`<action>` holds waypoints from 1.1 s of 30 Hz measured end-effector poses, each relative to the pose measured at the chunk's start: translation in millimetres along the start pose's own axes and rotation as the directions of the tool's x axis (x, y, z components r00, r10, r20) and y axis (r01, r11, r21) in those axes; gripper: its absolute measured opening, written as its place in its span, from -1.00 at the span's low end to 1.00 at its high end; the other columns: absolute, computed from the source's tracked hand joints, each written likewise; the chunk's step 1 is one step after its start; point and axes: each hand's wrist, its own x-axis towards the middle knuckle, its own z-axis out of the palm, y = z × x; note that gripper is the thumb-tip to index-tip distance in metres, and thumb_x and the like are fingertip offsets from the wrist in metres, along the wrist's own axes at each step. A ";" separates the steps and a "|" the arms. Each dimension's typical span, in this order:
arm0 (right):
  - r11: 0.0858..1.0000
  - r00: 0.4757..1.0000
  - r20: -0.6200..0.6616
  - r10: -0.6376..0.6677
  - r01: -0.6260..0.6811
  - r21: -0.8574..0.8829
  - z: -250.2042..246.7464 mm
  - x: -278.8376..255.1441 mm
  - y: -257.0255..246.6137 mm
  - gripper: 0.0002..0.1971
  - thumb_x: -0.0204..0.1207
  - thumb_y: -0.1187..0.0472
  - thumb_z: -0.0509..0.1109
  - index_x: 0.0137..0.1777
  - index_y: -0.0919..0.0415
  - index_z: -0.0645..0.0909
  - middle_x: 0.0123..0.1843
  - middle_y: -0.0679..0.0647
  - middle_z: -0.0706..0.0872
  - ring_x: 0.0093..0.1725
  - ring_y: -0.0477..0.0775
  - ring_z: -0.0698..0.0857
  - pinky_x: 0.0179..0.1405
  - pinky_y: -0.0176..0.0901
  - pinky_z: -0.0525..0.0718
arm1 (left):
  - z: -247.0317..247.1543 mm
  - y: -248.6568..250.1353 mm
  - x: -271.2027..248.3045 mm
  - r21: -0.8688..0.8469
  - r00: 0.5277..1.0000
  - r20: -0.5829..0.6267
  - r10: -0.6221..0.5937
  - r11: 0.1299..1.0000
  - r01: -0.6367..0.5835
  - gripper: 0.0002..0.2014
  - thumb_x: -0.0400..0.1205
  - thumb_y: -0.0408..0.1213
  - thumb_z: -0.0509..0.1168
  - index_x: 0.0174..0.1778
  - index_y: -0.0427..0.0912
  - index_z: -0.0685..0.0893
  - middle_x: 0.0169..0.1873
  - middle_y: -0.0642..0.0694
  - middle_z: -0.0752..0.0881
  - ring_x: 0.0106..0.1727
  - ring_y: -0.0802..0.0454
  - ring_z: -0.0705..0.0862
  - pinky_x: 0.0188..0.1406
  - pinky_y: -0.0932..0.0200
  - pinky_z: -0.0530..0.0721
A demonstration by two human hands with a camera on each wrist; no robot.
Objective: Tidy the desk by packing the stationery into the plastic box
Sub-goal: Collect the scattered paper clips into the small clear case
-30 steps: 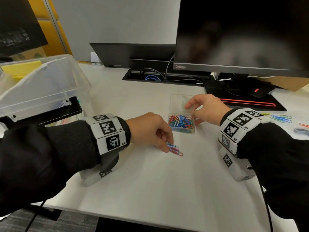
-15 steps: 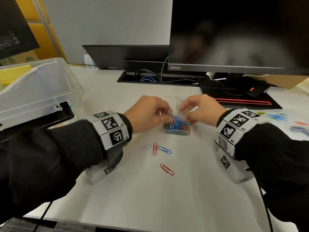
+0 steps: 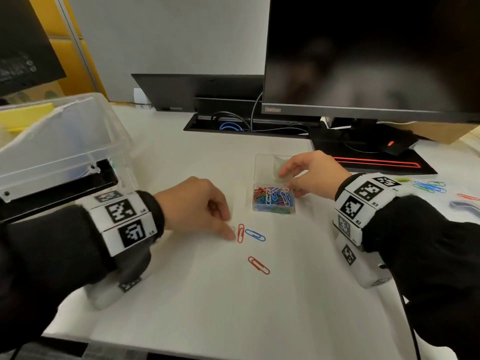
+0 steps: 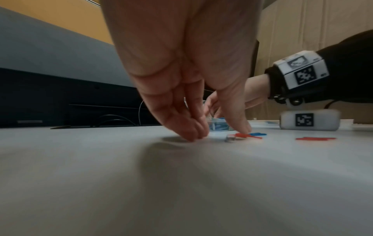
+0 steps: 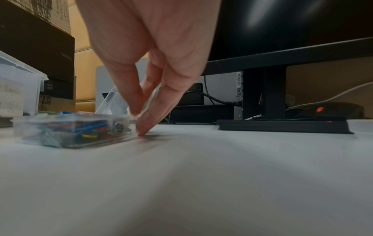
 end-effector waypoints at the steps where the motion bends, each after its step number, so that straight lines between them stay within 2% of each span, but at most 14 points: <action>1: 1.000 1.000 0.002 0.000 0.000 -0.002 -0.6 -0.6 -0.4 -0.68 0.38 0.55 0.40 -0.07 0.11 0.71 -0.17 0.06 0.67 -0.25 0.02 0.68 0.03 0.01 0.76 | 1.4 -0.4 -3.2 -0.025 1.000 0.030 -0.002 1.000 0.002 -0.79 0.30 -0.04 0.57 -0.24 0.00 0.77 -0.39 0.10 0.74 -0.45 0.27 0.60 -0.38 0.58 0.50; 4: 1.000 1.000 0.009 0.009 -0.009 0.004 -0.8 -1.9 -1.6 -0.70 0.41 0.52 0.40 -0.05 0.11 0.70 -0.13 0.06 0.68 -0.32 -0.06 0.67 -0.06 -0.09 0.79 | 1.5 1.6 -6.4 -0.115 0.993 0.111 0.030 0.993 -0.017 -0.91 0.36 -0.18 0.55 -0.32 0.03 0.76 -0.53 0.09 0.70 -0.53 0.23 0.57 -0.36 0.50 0.56; 6: 1.000 1.000 0.013 0.017 -0.017 0.004 -0.7 -2.2 -2.3 -0.72 0.42 0.50 0.40 -0.01 0.12 0.70 -0.16 0.02 0.67 -0.33 -0.09 0.67 -0.16 -0.22 0.77 | 0.1 2.6 -6.3 -0.164 0.983 0.170 0.070 0.985 -0.042 -0.90 0.39 -0.23 0.53 -0.32 0.05 0.75 -0.46 0.07 0.72 -0.49 0.20 0.57 -0.28 0.39 0.60; 9: 1.000 1.000 0.016 0.014 -0.014 0.003 -1.5 -2.4 -2.5 -0.73 0.42 0.49 0.41 -0.03 0.11 0.69 -0.07 0.09 0.71 -0.30 -0.06 0.69 -0.18 -0.23 0.76 | 0.6 8.1 -4.9 -0.216 0.965 0.227 0.132 0.973 -0.083 -0.85 0.38 -0.28 0.54 -0.30 0.08 0.75 -0.30 0.02 0.74 -0.40 0.17 0.58 -0.21 0.31 0.62; 14: 1.000 1.000 0.021 0.007 -0.007 -0.004 -0.2 -2.1 -2.3 -0.73 0.41 0.49 0.41 -0.09 0.08 0.68 -0.02 0.16 0.74 -0.25 0.05 0.73 -0.14 -0.16 0.78 | 2.1 17.6 12.2 -0.131 0.968 0.175 0.179 0.979 -0.157 -0.59 0.33 -0.24 0.58 0.10 0.01 0.73 -0.12 0.07 0.68 -0.26 0.16 0.58 -0.06 0.27 0.63; 16: 1.000 1.000 0.019 0.005 -0.005 -0.005 0.0 -1.8 -2.7 -0.73 0.42 0.49 0.40 -0.09 0.08 0.68 -0.06 0.13 0.72 -0.31 0.04 0.71 -0.14 -0.15 0.77 | 1.7 20.1 18.8 -0.107 0.963 0.193 0.188 0.980 -0.170 -0.64 0.34 -0.22 0.57 0.06 0.01 0.76 -0.14 0.08 0.70 -0.24 0.12 0.63 -0.08 0.28 0.62; 18: 1.000 1.000 0.024 0.008 -0.008 -0.007 -0.3 -2.0 -3.0 -0.75 0.43 0.48 0.40 -0.07 0.09 0.68 -0.09 0.09 0.70 -0.33 0.03 0.70 -0.13 -0.15 0.77 | 1.6 22.3 24.0 -0.101 0.961 0.192 0.197 0.978 -0.180 -0.75 0.35 -0.21 0.56 -0.05 -0.02 0.80 -0.21 0.01 0.76 -0.23 -0.02 0.70 -0.16 0.34 0.61; 20: 1.000 1.000 0.024 0.002 -0.002 -0.010 -1.1 -2.1 -2.9 -0.75 0.43 0.47 0.40 -0.05 0.10 0.68 -0.09 0.08 0.70 -0.30 0.05 0.70 -0.15 -0.17 0.76 | 1.7 24.6 27.0 -0.103 0.960 0.187 0.207 0.976 -0.190 -0.84 0.36 -0.23 0.55 -0.15 -0.04 0.82 -0.27 -0.07 0.80 -0.32 -0.07 0.70 -0.25 0.41 0.57; 22: 1.000 1.000 0.026 -0.002 0.003 -0.015 -1.1 -2.3 -3.1 -0.75 0.43 0.47 0.40 -0.05 0.09 0.68 -0.08 0.08 0.71 -0.31 0.03 0.70 -0.21 -0.24 0.75 | 2.5 25.1 27.5 -0.109 0.959 0.196 0.204 0.977 -0.186 -0.89 0.39 -0.24 0.54 -0.19 -0.05 0.80 -0.32 -0.03 0.77 -0.38 0.06 0.64 -0.26 0.44 0.56; 24: 1.000 1.000 0.024 -0.002 0.003 -0.022 -0.9 -2.5 -3.0 -0.75 0.43 0.46 0.40 -0.04 0.09 0.69 -0.05 0.10 0.72 -0.30 0.03 0.70 -0.26 -0.29 0.75 | 4.0 24.8 27.2 -0.088 0.955 0.212 0.206 0.978 -0.192 -0.90 0.43 -0.24 0.50 -0.17 -0.05 0.77 -0.32 0.06 0.72 -0.36 0.19 0.59 -0.23 0.47 0.53; 28: 1.000 1.000 0.028 0.005 -0.005 -0.016 -0.3 -3.3 -3.5 -0.75 0.43 0.47 0.40 -0.02 0.11 0.69 -0.03 0.11 0.73 -0.29 0.03 0.70 -0.22 -0.25 0.75 | 4.5 24.6 26.2 -0.062 0.940 0.247 0.234 0.972 -0.226 -0.92 0.48 -0.26 0.46 -0.22 0.00 0.69 -0.39 0.17 0.64 -0.41 0.28 0.53 -0.26 0.50 0.49; 30: 1.000 1.000 0.026 -0.002 0.003 -0.019 0.4 -3.9 -4.7 -0.74 0.43 0.47 0.40 -0.01 0.13 0.70 -0.04 0.11 0.73 -0.32 0.01 0.70 -0.26 -0.28 0.75 | 1.5 24.6 26.3 -0.046 0.945 0.215 0.248 0.969 -0.244 -0.91 0.47 -0.25 0.47 -0.26 0.02 0.68 -0.44 0.19 0.63 -0.44 0.32 0.53 -0.31 0.57 0.47; 33: 0.999 1.000 0.015 -0.023 0.023 -0.023 0.3 -3.9 -5.5 -0.74 0.42 0.49 0.39 0.01 0.17 0.71 -0.02 0.16 0.75 -0.25 0.11 0.73 -0.15 -0.14 0.76 | -5.9 27.0 33.0 -0.057 0.963 0.010 0.270 0.962 -0.269 -0.95 0.45 -0.25 0.47 -0.23 -0.02 0.74 -0.43 0.19 0.64 -0.41 0.33 0.53 -0.35 0.61 0.43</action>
